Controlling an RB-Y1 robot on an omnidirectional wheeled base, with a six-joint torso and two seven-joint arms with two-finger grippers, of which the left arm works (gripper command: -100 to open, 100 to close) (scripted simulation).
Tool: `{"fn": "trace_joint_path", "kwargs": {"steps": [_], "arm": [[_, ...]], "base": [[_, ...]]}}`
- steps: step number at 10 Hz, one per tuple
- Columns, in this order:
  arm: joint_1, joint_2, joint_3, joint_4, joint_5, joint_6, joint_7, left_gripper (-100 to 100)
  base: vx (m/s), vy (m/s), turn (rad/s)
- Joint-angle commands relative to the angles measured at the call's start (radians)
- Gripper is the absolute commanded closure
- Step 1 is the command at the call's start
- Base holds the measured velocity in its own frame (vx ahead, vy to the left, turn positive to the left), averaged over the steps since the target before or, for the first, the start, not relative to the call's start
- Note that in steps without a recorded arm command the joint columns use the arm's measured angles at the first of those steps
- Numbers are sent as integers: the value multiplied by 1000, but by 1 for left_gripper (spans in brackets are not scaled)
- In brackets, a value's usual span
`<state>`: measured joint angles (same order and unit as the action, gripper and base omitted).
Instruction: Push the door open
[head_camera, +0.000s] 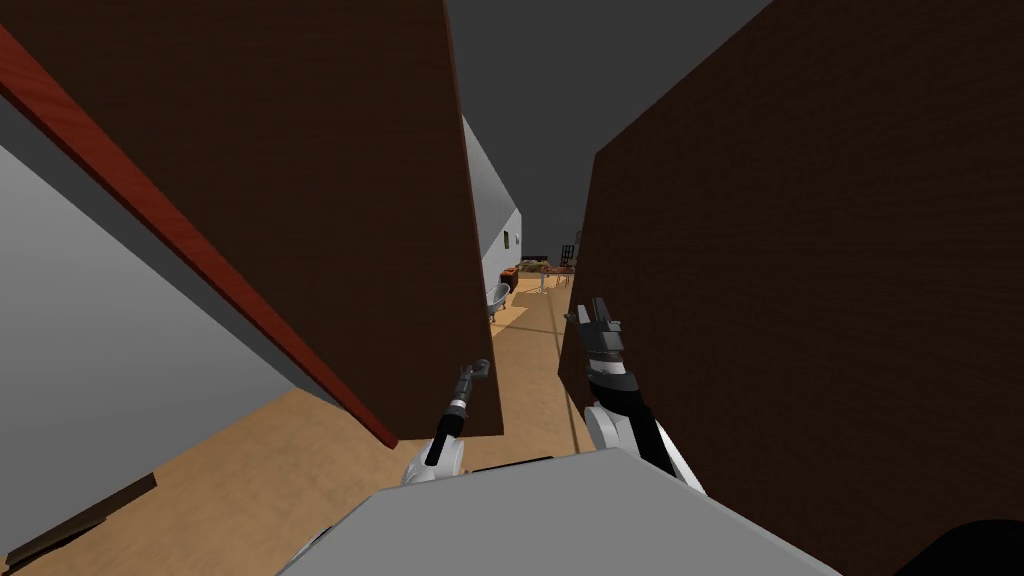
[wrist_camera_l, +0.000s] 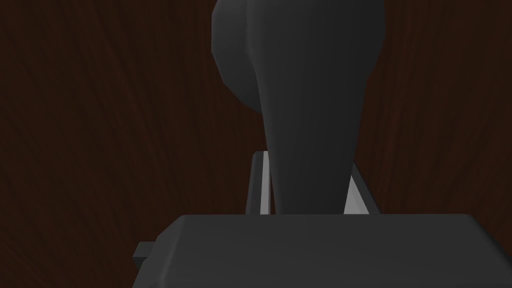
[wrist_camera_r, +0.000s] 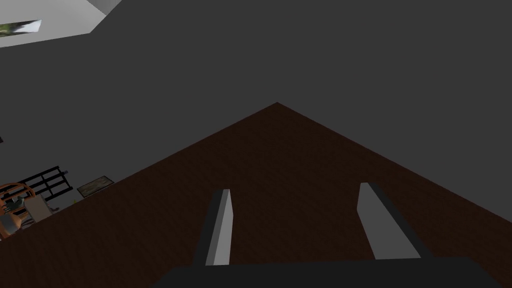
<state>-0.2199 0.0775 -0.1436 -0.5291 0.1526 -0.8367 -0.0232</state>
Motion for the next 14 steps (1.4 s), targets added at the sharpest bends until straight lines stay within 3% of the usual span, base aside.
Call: {"fn": "trace_joint_path", "kwargs": {"steps": [1,2,5,8,9,14], "arm": [[12,8,5,-39,2,20,-7,100],[12,8,5,-39,2,20,-7,100],[13,13,43,-37,21,20,-19,100],[13,13,49,-36,24,20,-21,100],[13,13,73,-34,36,20,-29,100],[13,9,110,-32,55,19,-40,100]], "base": [[18,7,-14],[-3,13,-19],[132,-103,76],[99,-59,23],[114,-102,43],[146,-103,65]]}}
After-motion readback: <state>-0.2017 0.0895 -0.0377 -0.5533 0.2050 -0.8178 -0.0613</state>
